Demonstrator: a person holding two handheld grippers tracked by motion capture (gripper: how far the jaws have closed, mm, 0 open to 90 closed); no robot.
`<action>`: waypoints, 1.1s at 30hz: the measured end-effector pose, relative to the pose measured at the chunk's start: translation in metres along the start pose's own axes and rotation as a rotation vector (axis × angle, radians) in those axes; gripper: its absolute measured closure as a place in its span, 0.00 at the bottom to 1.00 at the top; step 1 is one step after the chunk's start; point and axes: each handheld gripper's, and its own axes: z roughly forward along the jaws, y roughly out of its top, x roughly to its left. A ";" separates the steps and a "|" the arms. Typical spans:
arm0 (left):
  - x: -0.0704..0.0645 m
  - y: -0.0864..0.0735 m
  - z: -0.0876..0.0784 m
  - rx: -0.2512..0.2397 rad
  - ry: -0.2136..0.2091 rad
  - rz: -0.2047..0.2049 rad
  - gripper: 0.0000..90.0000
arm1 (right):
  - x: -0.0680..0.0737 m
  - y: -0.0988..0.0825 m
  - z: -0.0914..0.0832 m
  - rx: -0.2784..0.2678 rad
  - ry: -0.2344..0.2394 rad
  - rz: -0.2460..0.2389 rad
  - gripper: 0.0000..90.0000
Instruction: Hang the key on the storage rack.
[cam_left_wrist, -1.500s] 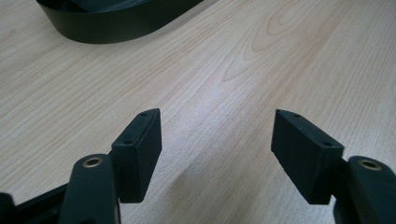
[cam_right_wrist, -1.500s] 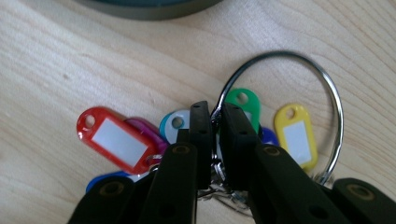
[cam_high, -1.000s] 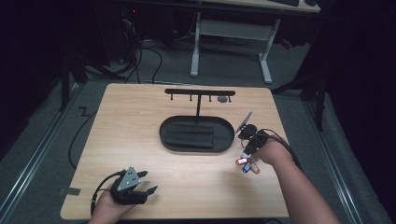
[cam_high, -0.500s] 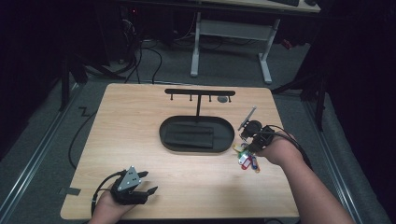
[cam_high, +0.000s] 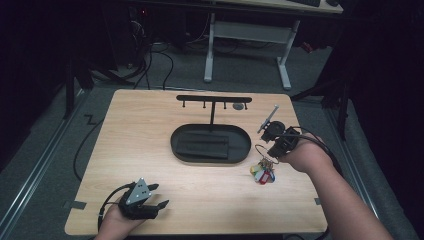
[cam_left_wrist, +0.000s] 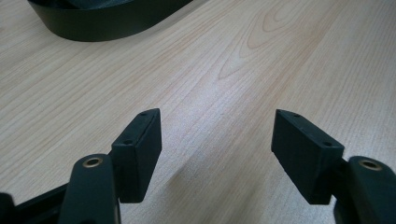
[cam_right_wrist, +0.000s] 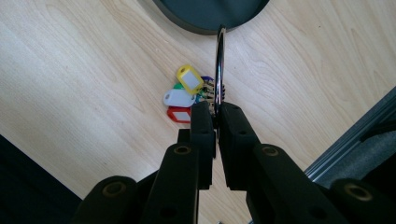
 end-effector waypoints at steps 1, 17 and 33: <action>0.000 0.000 0.000 0.000 0.000 0.000 0.38 | 0.000 0.000 -0.002 -0.001 -0.004 -0.002 0.95; 0.001 0.000 -0.001 -0.009 0.004 -0.004 0.37 | -0.006 0.006 -0.027 -0.017 -0.003 0.024 0.95; 0.001 0.000 -0.001 -0.007 0.003 -0.006 0.37 | -0.009 0.013 -0.033 -0.035 -0.001 0.030 0.95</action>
